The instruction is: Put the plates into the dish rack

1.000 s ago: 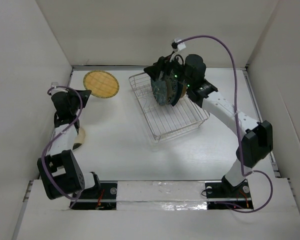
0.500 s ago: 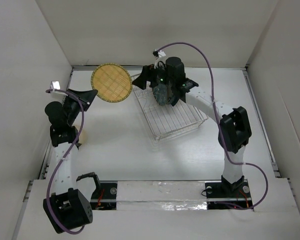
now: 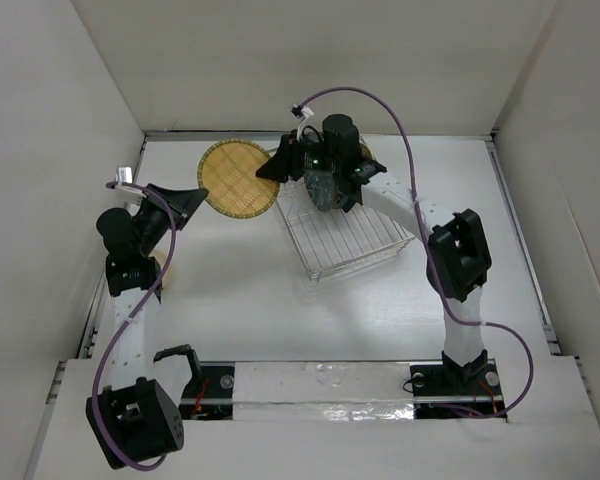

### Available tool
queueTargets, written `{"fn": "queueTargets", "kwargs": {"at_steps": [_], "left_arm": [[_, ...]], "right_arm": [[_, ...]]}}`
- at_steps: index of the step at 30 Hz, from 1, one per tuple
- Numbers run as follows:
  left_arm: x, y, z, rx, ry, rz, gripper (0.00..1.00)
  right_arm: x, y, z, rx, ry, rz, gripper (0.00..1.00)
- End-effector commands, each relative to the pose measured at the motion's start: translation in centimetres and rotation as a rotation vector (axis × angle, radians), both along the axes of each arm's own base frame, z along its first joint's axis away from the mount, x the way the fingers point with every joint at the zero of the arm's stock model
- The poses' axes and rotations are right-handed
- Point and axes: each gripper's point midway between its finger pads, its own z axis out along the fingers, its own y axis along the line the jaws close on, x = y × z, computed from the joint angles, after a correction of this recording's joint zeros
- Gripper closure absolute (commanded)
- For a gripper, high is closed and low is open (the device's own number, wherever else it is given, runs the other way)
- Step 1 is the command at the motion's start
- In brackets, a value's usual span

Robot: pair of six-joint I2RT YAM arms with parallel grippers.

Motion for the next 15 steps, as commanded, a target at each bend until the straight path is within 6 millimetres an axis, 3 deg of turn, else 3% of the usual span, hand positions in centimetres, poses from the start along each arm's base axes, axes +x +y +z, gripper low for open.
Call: {"fn": "queueTargets", "kwargs": {"at_steps": [1,2,4,5,6,7,8,9,10,11,12,13,15], "left_arm": [[-1.2,-0.8,3.6,0.036,-0.151,-0.041,1.00],[-1.4,-1.0,3.6,0.038,-0.152,-0.050,1.00],[-1.7,-1.2,3.7,0.056,-0.163,-0.059,1.00],[-1.6,-1.0,3.0,0.059,-0.127,-0.051,1.00],[-1.7,-1.0,2.9,0.077,-0.121,-0.047,0.97],[-1.8,-0.8,2.7,0.141,-0.140,-0.034,0.87],[-1.7,-0.2,2.4,0.170,-0.129,0.008,0.78],[-1.8,0.3,1.2,0.187,-0.076,0.035,0.58],[-2.7,0.5,2.0,0.224,-0.115,0.068,0.49],[-2.9,1.5,1.4,0.277,-0.099,0.131,0.42],[-3.4,1.8,1.7,0.309,-0.109,0.161,0.31],[-4.3,2.1,2.5,0.344,-0.141,0.193,0.26],[-5.0,3.1,2.2,0.419,-0.130,0.251,0.23]], "right_arm": [[-1.4,0.9,3.1,0.077,-0.053,0.082,0.61],[-1.8,0.9,3.1,0.085,-0.050,0.103,0.79],[-2.4,0.9,4.2,0.127,-0.054,0.114,0.97],[-2.3,0.1,5.4,0.149,-0.070,0.093,1.00],[-2.5,-0.2,5.0,0.149,-0.059,0.078,1.00],[-2.2,-0.9,5.6,0.157,-0.087,0.053,1.00],[-2.2,-1.8,7.6,0.175,-0.123,-0.005,1.00],[-1.5,-2.9,7.6,0.164,-0.133,-0.061,1.00],[-1.2,-3.5,7.7,0.135,-0.162,-0.105,1.00],[0.2,-4.6,8.1,0.114,-0.181,-0.215,1.00],[0.4,-5.8,9.5,0.103,-0.217,-0.280,1.00],[1.1,-6.8,9.1,0.045,-0.246,-0.340,1.00],[3.3,-9.5,10.0,-0.015,-0.294,-0.557,1.00]]}}
